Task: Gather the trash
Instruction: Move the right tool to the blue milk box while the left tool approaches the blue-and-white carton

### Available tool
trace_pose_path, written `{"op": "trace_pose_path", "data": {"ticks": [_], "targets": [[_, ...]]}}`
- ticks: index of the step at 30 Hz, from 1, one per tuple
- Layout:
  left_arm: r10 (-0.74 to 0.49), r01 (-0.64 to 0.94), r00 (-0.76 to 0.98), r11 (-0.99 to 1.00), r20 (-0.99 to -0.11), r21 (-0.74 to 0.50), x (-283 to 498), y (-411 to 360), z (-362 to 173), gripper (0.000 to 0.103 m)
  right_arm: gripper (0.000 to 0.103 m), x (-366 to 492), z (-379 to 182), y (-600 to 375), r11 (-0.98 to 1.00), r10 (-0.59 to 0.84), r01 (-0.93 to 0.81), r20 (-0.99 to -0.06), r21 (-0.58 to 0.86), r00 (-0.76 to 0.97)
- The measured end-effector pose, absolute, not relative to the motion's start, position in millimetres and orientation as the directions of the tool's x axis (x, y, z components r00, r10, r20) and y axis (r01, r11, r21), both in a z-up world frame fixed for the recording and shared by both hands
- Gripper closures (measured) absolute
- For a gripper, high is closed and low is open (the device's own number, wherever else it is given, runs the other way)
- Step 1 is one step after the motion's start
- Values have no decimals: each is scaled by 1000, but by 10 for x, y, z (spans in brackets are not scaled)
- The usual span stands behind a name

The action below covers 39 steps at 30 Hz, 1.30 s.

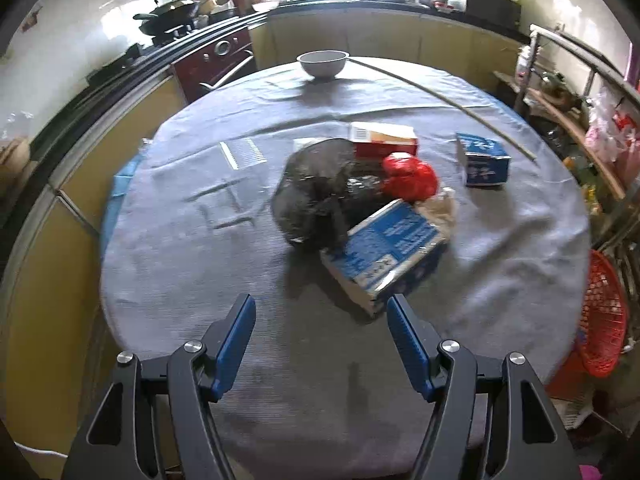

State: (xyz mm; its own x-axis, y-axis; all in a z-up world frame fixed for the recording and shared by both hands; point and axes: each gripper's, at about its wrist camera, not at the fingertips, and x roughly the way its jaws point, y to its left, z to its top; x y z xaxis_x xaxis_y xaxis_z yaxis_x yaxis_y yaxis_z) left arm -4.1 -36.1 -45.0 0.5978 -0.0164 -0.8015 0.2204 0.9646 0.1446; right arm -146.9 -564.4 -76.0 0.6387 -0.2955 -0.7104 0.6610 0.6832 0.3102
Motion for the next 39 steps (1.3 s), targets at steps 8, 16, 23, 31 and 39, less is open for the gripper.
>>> {"op": "trace_pose_path", "data": {"ticks": [8, 16, 23, 31, 39], "targets": [[61, 183, 609, 959, -791, 215, 40, -254, -475, 30, 33, -811, -376, -4552, 851, -13, 344, -639, 397, 769], [79, 168, 594, 961, -801, 220, 179, -164, -532, 30, 33, -147, -539, -3698, 884, 175, 187, -673, 429, 719], [78, 174, 576, 961, -814, 215, 307, -154, -607, 30, 33, 187, -650, -3422, 892, 216, 151, -695, 426, 686], [70, 188, 560, 959, -826, 209, 420, -193, -672, 30, 33, 444, -701, -3337, 894, 228, 146, -709, 424, 667], [-69, 244, 521, 967, -851, 71, 532, -149, -737, 30, 33, 669, -861, -3495, 870, 232, 194, -723, 454, 651]]}}
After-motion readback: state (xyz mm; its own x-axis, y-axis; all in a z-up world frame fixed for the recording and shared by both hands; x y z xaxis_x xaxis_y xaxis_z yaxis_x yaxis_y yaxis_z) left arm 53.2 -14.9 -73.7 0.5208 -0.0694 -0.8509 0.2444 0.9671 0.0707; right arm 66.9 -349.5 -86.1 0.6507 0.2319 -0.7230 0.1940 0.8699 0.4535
